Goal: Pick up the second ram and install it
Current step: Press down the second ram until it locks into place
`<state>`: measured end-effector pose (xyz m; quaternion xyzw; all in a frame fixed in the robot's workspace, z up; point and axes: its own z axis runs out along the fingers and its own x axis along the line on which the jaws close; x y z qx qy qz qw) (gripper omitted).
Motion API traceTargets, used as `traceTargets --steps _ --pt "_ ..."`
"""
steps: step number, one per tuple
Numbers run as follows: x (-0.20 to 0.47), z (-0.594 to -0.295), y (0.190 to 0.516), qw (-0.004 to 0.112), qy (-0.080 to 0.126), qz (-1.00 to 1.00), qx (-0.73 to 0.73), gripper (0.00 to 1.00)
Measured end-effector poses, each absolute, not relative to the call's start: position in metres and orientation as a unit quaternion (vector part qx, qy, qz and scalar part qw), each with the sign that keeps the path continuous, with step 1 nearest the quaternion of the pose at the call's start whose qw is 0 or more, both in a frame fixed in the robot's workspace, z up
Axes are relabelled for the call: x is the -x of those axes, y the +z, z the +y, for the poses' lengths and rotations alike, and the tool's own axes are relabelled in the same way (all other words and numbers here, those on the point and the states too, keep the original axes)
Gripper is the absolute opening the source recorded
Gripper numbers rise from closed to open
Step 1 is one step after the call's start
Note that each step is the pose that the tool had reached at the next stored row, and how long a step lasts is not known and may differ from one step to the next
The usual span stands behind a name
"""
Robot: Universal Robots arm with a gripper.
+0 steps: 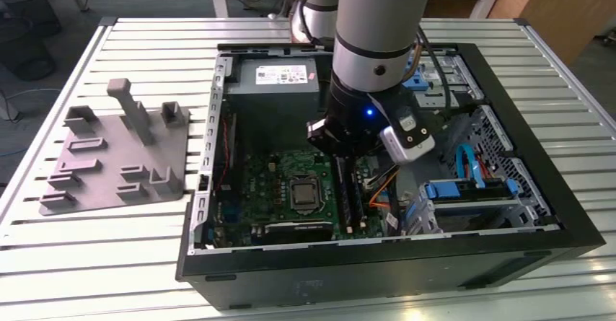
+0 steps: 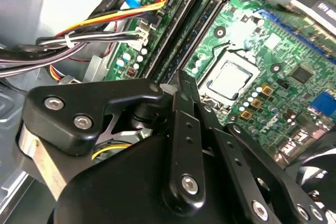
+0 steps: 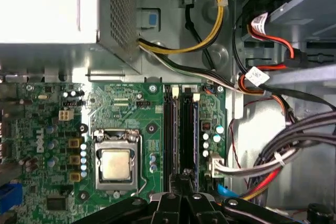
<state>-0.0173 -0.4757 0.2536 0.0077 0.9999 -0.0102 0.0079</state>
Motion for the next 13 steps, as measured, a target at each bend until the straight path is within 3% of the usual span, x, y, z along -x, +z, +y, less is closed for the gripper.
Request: traceTargets --steps 13 --pt "0.017 -0.440 0.230 0.008 -0.010 1.000 -0.008 0.10"
